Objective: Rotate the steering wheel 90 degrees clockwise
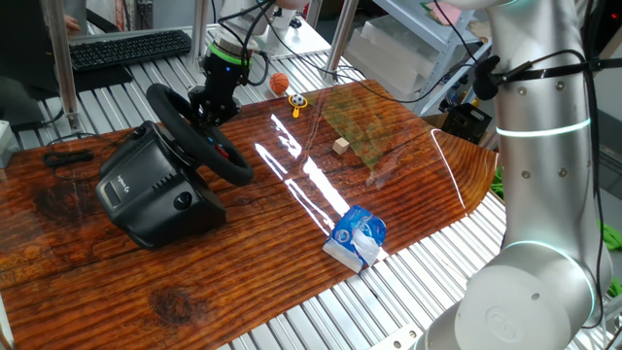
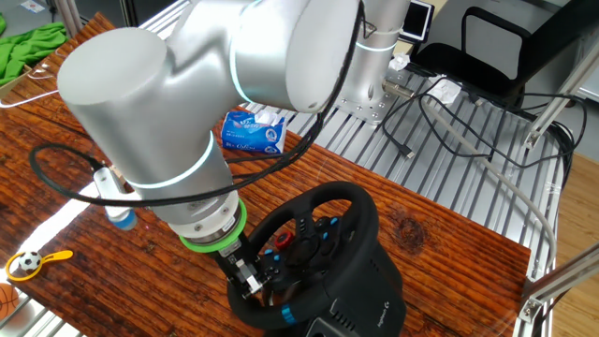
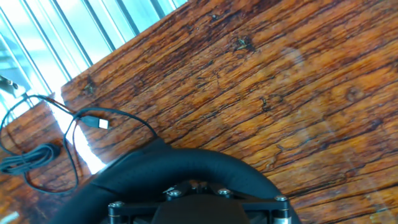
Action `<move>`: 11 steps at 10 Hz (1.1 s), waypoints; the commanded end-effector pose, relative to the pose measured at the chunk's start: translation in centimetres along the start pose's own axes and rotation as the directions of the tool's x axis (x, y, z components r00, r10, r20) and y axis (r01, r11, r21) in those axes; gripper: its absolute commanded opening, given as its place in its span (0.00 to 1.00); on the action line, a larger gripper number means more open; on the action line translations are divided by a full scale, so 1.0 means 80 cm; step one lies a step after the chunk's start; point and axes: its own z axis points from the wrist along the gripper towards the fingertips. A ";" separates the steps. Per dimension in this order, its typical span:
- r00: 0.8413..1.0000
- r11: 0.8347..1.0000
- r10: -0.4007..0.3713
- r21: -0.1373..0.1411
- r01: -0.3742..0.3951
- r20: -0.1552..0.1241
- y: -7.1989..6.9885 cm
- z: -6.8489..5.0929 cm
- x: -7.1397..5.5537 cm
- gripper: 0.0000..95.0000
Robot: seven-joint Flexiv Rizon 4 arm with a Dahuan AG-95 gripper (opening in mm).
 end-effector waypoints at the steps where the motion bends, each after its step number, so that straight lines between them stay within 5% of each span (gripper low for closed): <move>1: 0.998 0.998 0.055 -0.037 -0.055 -0.005 0.009 -0.006 0.012 0.00; 3: 0.995 0.994 0.095 -0.055 -0.095 -0.009 0.023 -0.016 0.017 0.00; 7: 0.983 0.974 0.163 -0.147 -0.174 -0.085 0.040 -0.035 0.012 0.00; 11: 0.973 0.961 0.187 -0.180 -0.209 -0.135 0.050 -0.046 0.036 0.00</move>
